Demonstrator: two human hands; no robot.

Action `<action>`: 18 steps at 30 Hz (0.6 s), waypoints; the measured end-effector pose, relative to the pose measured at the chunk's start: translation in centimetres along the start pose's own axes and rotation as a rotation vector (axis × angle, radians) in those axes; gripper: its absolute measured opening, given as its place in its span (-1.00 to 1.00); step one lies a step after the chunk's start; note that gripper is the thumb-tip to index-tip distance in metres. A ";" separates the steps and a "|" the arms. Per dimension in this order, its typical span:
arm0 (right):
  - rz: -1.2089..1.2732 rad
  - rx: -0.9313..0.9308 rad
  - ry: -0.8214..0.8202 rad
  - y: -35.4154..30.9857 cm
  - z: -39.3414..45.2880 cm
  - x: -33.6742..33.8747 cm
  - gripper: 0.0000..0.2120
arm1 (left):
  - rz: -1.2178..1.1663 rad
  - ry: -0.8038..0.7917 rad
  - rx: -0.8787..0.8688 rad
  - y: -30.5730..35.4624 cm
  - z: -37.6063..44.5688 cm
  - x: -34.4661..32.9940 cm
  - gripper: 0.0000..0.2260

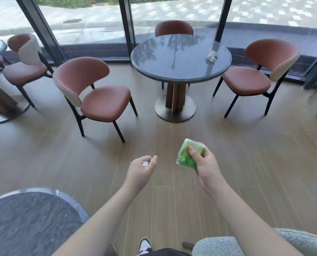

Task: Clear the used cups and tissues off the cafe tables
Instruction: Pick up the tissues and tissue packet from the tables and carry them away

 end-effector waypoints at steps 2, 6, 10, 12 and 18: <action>-0.001 0.017 0.015 -0.9 1.5 0.0 -0.73 | 0.008 -0.017 -0.013 0.4 2.4 -0.3 -0.55; 0.006 0.040 0.047 -2.5 5.6 -0.3 -0.80 | 0.040 -0.040 -0.069 1.1 8.4 -0.3 -0.60; 0.012 0.068 0.113 -4.5 10.4 -0.9 -0.75 | -0.028 -0.106 -0.137 1.6 15.1 0.0 -0.71; 0.030 0.084 0.142 -5.7 12.8 -1.3 -0.73 | -0.075 -0.161 -0.166 2.1 18.3 0.1 -0.75; 0.036 0.129 0.193 -9.2 18.2 -2.6 -0.71 | -0.187 -0.318 -0.209 4.4 25.4 -0.2 -0.80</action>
Point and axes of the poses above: each hand's wrist, its own z-axis towards the middle knuckle, its own x-axis out of the back of the hand, y = z × x, the point moved 2 cm from there along z, towards the middle knuckle, and after that the axes turned 7 degrees about -x, right-handed, at the moved point
